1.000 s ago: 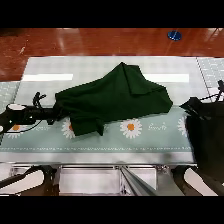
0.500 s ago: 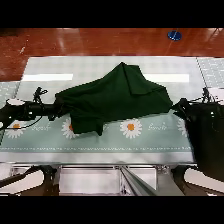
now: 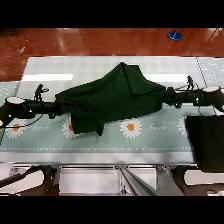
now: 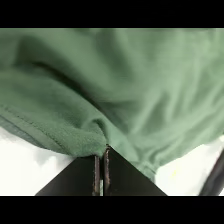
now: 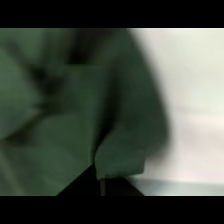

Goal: Fold the shirts.

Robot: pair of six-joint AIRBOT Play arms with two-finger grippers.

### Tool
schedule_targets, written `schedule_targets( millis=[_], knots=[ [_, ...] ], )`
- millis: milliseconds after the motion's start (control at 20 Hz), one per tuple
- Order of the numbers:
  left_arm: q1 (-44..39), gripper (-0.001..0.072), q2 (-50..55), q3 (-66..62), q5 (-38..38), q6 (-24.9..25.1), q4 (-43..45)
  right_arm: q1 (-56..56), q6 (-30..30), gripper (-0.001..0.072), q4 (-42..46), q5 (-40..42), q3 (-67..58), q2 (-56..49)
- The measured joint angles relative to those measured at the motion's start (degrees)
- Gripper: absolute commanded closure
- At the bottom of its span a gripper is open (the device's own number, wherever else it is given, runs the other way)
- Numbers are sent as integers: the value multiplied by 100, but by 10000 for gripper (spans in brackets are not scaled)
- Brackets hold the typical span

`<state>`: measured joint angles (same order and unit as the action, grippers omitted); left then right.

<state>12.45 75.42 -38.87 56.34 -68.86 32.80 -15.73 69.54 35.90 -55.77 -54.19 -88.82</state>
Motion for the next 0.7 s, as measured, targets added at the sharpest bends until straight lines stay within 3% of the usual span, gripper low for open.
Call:
schedule_targets(
  millis=[300,450,700],
  knots=[
    [540,682,-420,-2120,911,87,-402,201,295,693,763,-804,-2400,828],
    [649,682,-625,-3777,1137,-216,-315,219,450,693,1307,-1322,-3768,1320],
    [706,682,-1005,-6072,1672,-929,625,229,599,693,2009,-1685,-5084,2549]
  ],
)
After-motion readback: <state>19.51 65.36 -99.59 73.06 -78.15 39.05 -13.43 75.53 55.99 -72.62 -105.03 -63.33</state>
